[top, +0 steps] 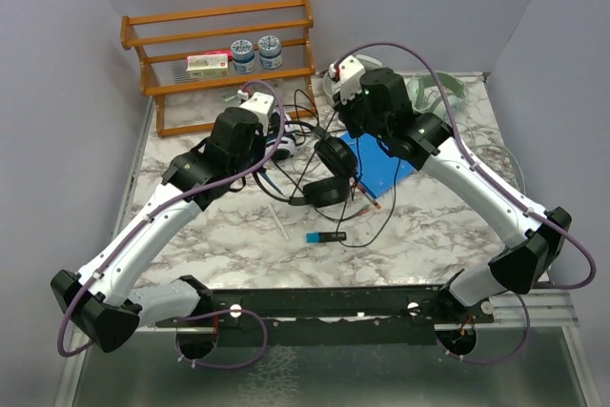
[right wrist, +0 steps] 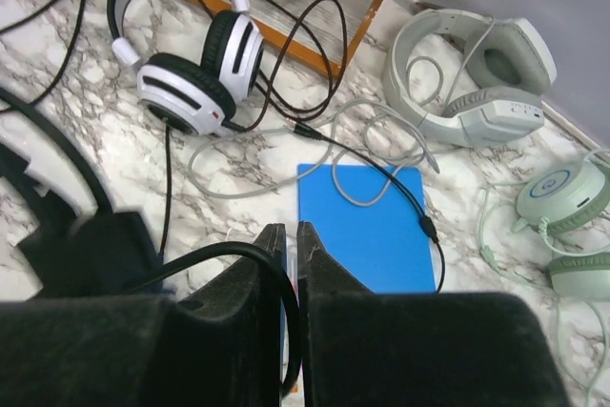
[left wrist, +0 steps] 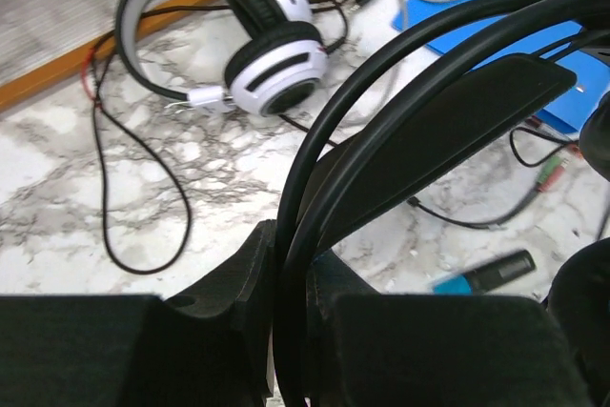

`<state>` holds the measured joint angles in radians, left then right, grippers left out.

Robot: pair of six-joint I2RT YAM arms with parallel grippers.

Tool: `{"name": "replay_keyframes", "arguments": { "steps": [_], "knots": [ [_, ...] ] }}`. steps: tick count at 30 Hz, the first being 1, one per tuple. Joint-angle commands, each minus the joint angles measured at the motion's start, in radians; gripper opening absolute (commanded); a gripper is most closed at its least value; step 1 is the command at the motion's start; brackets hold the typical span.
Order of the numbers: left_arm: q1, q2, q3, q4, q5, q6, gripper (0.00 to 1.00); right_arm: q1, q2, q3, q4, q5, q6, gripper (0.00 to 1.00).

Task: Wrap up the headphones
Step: Wrap the headphones cable around the headphones.

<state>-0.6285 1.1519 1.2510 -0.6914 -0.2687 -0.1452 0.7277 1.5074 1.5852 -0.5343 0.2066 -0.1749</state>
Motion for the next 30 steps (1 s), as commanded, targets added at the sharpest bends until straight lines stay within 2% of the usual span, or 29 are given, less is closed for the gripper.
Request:
{"name": "replay_keyframes", "arguments": {
  "steps": [1,4,7,13,20,25,30],
  "knots": [
    [-0.003,-0.041,0.041,-0.078,0.249,0.030,0.00,-0.122,-0.007,-0.021,0.152,-0.203,0.079,0.15],
    [-0.003,-0.037,0.075,-0.094,0.366,0.006,0.00,-0.197,-0.012,-0.086,0.214,-0.380,0.139,0.16],
    [-0.003,-0.021,0.132,-0.094,0.490,-0.076,0.00,-0.217,-0.037,-0.176,0.311,-0.534,0.170,0.17],
    [-0.003,0.041,0.311,-0.096,0.776,-0.233,0.00,-0.226,-0.096,-0.380,0.501,-0.620,0.246,0.16],
    [-0.003,0.078,0.420,-0.070,0.833,-0.365,0.00,-0.228,-0.149,-0.571,0.763,-0.772,0.358,0.17],
    [-0.004,0.110,0.454,-0.057,0.843,-0.480,0.00,-0.228,-0.178,-0.699,0.970,-0.802,0.438,0.29],
    [-0.002,0.129,0.504,-0.030,0.818,-0.551,0.00,-0.228,-0.144,-0.723,0.981,-0.848,0.446,0.37]
  ]
}}
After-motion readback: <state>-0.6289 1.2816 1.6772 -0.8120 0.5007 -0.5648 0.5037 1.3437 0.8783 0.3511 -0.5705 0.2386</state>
